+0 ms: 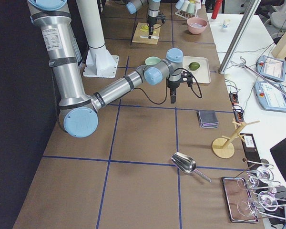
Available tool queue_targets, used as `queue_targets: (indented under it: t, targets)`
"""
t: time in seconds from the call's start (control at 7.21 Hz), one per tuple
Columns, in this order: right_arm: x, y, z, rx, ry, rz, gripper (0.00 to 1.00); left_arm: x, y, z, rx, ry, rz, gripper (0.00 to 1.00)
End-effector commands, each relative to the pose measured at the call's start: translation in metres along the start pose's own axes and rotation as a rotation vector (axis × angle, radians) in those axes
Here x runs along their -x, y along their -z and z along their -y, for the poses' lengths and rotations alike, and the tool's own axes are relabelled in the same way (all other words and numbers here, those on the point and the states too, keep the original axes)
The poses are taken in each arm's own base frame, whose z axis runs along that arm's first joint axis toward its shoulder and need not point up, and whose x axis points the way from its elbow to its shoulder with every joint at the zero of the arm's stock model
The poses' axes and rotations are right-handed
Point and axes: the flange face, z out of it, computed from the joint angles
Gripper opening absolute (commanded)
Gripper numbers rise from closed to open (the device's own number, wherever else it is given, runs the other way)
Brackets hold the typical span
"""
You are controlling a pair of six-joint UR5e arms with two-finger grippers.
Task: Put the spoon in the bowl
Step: 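Lift the spoon with the left gripper and carry it over the bowl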
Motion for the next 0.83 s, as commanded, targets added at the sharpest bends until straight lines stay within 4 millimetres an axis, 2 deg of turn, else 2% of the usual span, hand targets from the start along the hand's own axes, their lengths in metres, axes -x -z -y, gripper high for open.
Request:
queue_targets:
  t: [0.0, 0.14, 0.28, 0.69]
  targets:
    - [-0.039, 0.007, 0.002, 0.012, 0.029, 0.008, 1.00, -0.091, -0.051, -0.015, -0.007, 0.091, -0.067, 0.00]
    - [-0.040, 0.008, 0.002, 0.010, 0.028, 0.006, 1.00, -0.114, -0.063, -0.025, -0.016, 0.096, -0.068, 0.00]
    - [-0.041, 0.008, 0.003, 0.009, 0.027, 0.006, 1.00, -0.123, -0.063, -0.023, -0.016, 0.100, -0.068, 0.00]
    - [-0.043, 0.011, 0.004, 0.004, 0.024, 0.007, 1.00, -0.123, -0.071, -0.020, -0.016, 0.105, -0.053, 0.00]
